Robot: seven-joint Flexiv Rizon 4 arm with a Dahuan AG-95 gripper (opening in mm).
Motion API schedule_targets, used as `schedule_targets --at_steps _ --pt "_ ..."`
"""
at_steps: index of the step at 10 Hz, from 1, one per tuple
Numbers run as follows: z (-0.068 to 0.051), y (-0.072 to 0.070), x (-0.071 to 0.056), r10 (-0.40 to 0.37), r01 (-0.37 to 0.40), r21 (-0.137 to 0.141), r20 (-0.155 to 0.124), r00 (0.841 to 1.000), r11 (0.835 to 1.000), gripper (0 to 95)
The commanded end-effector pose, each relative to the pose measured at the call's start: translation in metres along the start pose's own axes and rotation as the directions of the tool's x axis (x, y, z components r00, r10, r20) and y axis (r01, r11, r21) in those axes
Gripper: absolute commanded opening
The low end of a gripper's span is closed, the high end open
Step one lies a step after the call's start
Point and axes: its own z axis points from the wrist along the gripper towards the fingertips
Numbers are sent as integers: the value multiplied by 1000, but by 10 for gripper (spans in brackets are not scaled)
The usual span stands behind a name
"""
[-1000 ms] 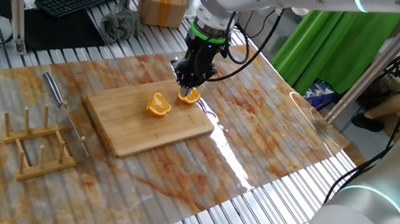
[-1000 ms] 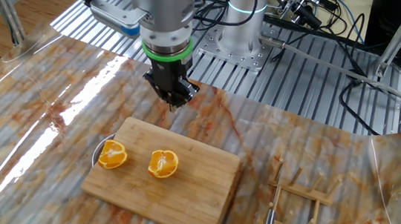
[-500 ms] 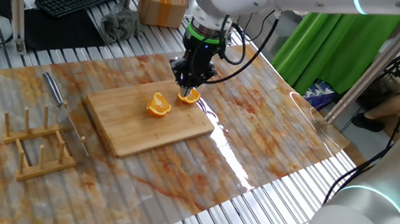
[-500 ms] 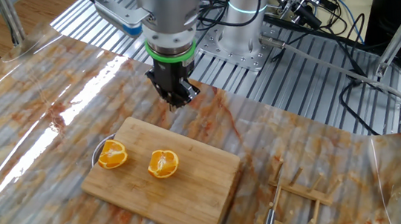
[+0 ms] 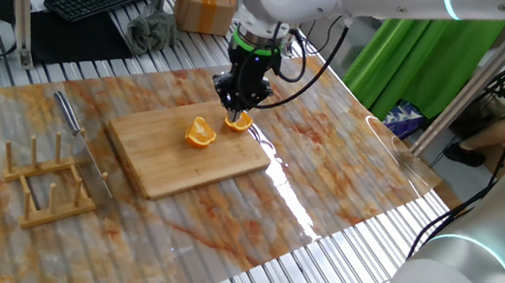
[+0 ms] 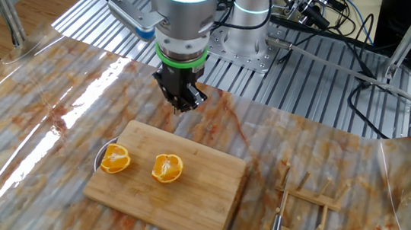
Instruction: Chop the orange
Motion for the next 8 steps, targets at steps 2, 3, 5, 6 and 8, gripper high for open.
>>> schedule_targets --at_steps 2,3,5,6,8 --pt "0 0 0 -132 132 -26 3 991 991 0" --pt "0 0 0 -147 147 -26 1 989 989 0" --pt "0 0 0 -175 175 -43 -4 985 984 0" --pt "0 0 0 -190 189 -43 -3 982 981 0" --pt "0 0 0 -209 209 -39 1 978 977 0"
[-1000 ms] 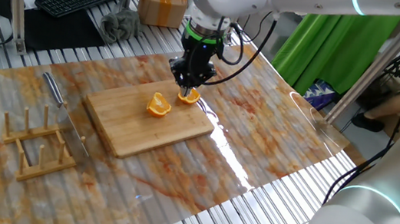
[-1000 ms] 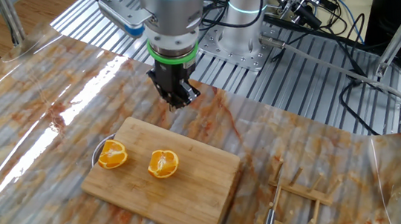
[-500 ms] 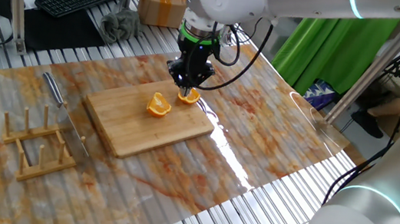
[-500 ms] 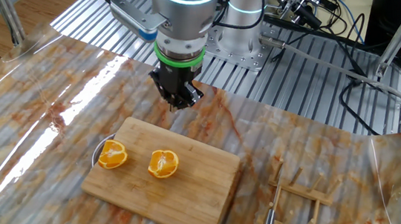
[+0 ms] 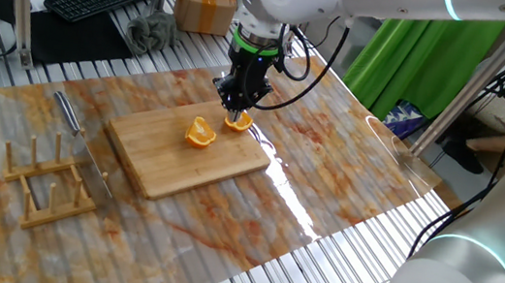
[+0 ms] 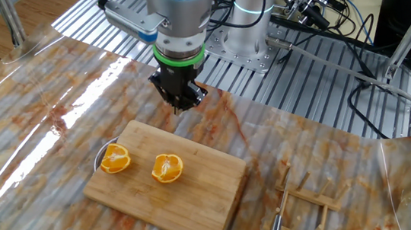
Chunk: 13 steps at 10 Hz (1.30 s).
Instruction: Chop the orange
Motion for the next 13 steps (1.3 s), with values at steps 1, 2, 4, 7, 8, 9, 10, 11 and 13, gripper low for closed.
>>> schedule_targets --at_steps 1,2,4,7,8,9,10,11,13 --pt "0 -1 1 -6 6 5 1 1000 1000 0" --pt "0 -1 1 -6 6 -8 -3 1000 1000 0" --pt "0 -1 1 -16 15 -76 -9 1000 997 0" --pt "0 -1 1 53 -53 -25 -6 999 998 0" --pt "0 -1 1 75 -75 -15 -6 997 997 0" --pt "0 -1 1 104 -104 -4 -4 995 995 0" --pt "0 -1 1 126 -126 8 -3 992 992 0" --pt "0 -1 1 144 -144 14 -9 990 989 0" --pt "0 -1 1 193 -193 20 -8 981 981 0"
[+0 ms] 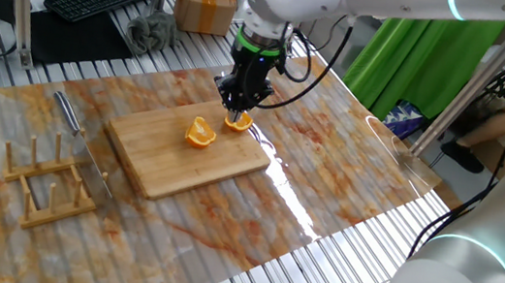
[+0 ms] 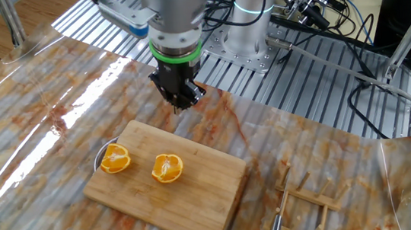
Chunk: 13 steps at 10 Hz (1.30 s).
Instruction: Chop the orange
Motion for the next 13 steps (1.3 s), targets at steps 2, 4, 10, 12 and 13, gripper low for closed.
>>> schedule_targets --at_steps 2,4,10,12,13 --pt "-1 0 -1 66 -66 31 -9 998 997 0" --pt "-1 0 -1 53 -53 28 -14 998 998 0" --pt "-1 0 -1 -9 9 -11 -26 1000 1000 0" --pt "-1 0 -1 -23 22 -17 -19 1000 1000 0" --pt "-1 0 -1 -51 51 -23 -20 998 998 0"
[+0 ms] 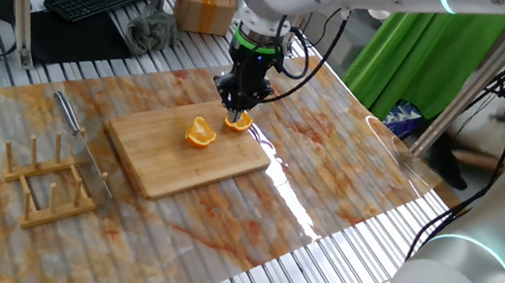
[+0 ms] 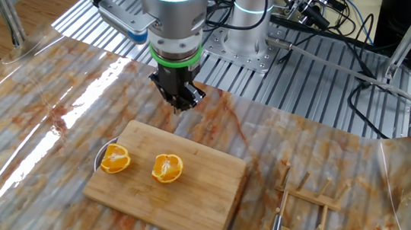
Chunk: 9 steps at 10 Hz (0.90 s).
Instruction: Chop the orange
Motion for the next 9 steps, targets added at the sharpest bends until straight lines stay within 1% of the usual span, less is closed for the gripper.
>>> schedule_targets --at_steps 1,3,4,6,7,9 --pt "0 0 1 -26 26 -1 -1 1000 1000 0" --pt "0 0 1 -5 5 6 2 1000 1000 0" --pt "0 0 1 -7 7 -4 -3 1000 1000 0" --pt "0 0 1 8 -8 -1 -2 1000 1000 0" --pt "0 0 1 22 -22 -10 -14 1000 1000 0" --pt "0 0 1 14 -15 -21 -21 1000 1000 0"
